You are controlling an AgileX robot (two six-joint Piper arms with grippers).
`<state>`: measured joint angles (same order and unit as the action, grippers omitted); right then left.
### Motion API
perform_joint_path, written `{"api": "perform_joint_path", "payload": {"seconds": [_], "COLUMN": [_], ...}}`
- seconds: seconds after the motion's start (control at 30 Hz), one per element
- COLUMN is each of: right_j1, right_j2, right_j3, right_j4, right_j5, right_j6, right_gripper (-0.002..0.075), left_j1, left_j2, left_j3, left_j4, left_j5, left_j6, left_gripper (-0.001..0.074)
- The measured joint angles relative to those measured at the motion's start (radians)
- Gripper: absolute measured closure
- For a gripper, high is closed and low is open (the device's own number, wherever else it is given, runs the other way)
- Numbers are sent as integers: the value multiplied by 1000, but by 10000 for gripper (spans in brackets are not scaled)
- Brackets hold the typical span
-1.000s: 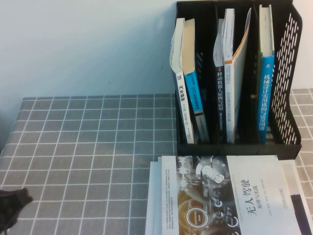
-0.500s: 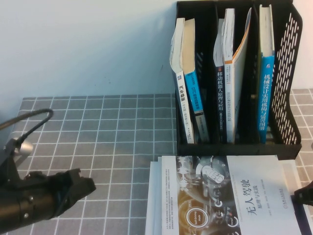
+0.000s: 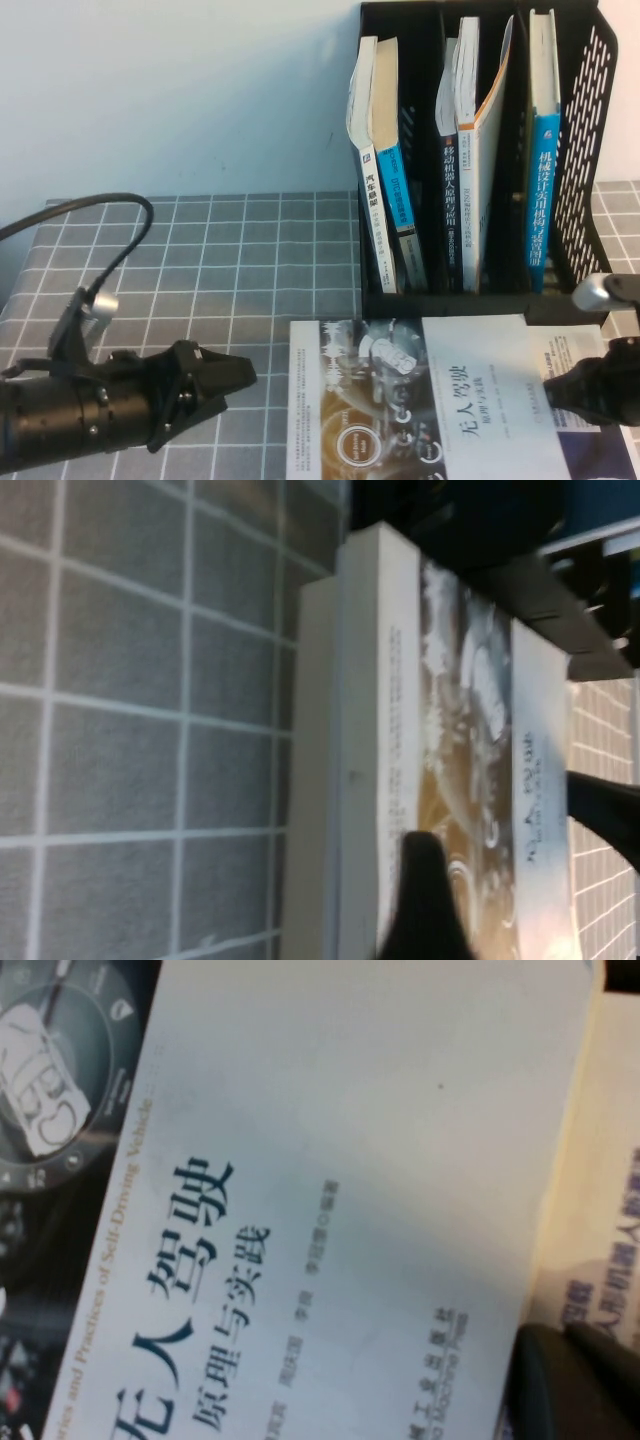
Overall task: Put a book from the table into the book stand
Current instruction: Push book with right arm
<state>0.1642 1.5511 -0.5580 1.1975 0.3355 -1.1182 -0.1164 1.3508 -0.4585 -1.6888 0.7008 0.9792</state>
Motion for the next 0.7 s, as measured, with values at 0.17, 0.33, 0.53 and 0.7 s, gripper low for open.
{"api": "perform_joint_path", "payload": {"seconds": [0.17, 0.33, 0.53, 0.7], "right_j1": [51, 56, 87, 94], "right_j2": [8, 18, 43, 68], "right_j3": [-2, -2, -20, -42], "right_j4": [61, 106, 127, 134], "right_j5": [-27, -27, -22, 1], "right_j6": [-22, -54, -82, -91], "right_gripper": [729, 729, 729, 729], "left_j1": [15, 108, 189, 174], "left_j2": [91, 197, 372, 500], "left_j3": [0, -6, -75, -144], "left_j4": [-7, -11, 9, 52], "left_j5": [9, 114, 325, 408], "left_j6": [38, 129, 191, 214], "left_gripper": [190, 170, 166, 164]}}
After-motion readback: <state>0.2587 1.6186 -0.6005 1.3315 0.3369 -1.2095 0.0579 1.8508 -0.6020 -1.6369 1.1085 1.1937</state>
